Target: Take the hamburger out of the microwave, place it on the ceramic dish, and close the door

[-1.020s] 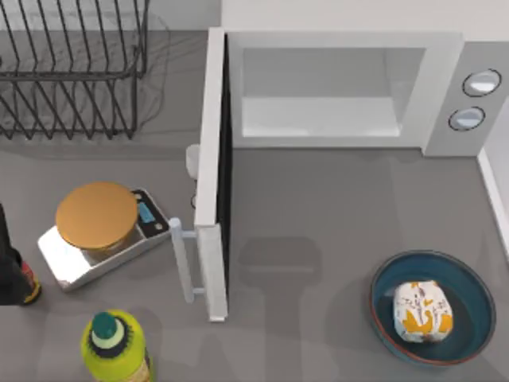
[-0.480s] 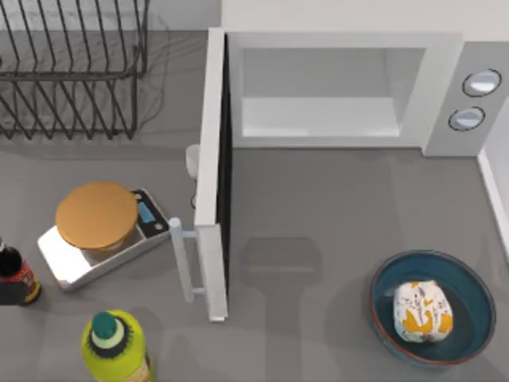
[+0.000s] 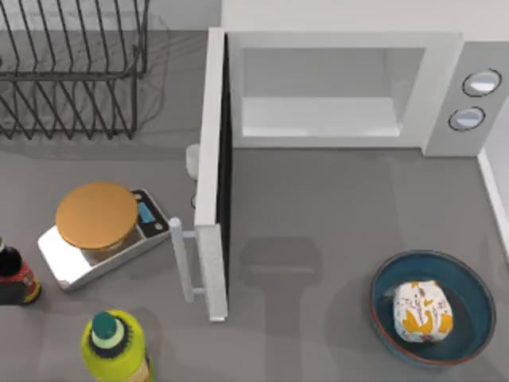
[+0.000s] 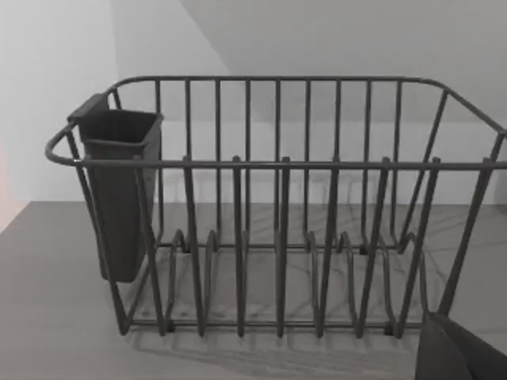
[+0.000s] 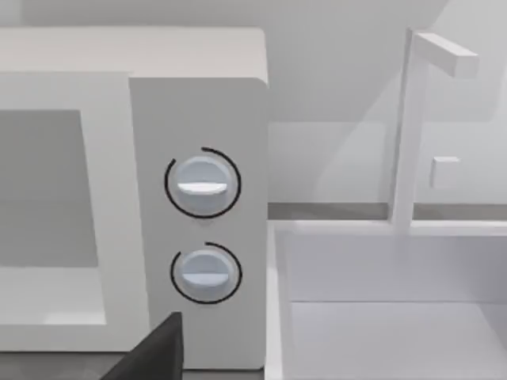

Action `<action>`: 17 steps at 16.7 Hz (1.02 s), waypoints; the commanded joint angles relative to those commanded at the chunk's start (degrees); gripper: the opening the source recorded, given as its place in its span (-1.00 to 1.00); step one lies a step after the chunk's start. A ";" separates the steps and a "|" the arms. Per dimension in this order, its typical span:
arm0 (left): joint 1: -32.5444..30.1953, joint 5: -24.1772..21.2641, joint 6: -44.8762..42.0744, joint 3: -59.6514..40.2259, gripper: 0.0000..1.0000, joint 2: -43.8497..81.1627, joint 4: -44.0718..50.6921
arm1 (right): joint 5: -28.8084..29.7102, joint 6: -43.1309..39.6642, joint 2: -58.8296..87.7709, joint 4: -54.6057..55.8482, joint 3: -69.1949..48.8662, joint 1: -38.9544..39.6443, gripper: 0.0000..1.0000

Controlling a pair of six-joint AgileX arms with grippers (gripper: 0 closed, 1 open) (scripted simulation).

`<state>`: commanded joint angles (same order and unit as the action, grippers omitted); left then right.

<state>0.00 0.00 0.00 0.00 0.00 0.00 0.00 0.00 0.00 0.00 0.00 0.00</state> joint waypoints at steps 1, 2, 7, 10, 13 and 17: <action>0.00 0.00 0.00 0.00 -1.00 0.00 0.00 | 0.00 0.00 0.00 0.00 0.00 0.00 1.00; 0.00 0.00 0.00 0.00 -1.00 0.00 0.00 | 0.00 0.00 0.00 0.00 0.00 0.00 1.00; 2.27 -2.27 0.01 -0.17 -1.00 -0.60 0.76 | 0.00 0.00 0.00 0.00 0.00 0.00 1.00; 9.82 -9.82 0.04 -0.60 -1.00 -2.15 2.73 | 0.00 0.00 0.00 0.00 0.00 0.00 1.00; 18.89 -18.89 0.07 -1.08 -1.00 -3.84 4.89 | 0.00 0.00 0.00 0.00 0.00 0.00 1.00; 26.16 -26.16 0.09 -1.51 -1.00 -5.35 6.81 | 0.00 0.00 0.00 0.00 0.00 0.00 1.00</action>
<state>26.16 -26.16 0.09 -1.51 -5.35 6.81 0.00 0.00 0.00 0.00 0.00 0.00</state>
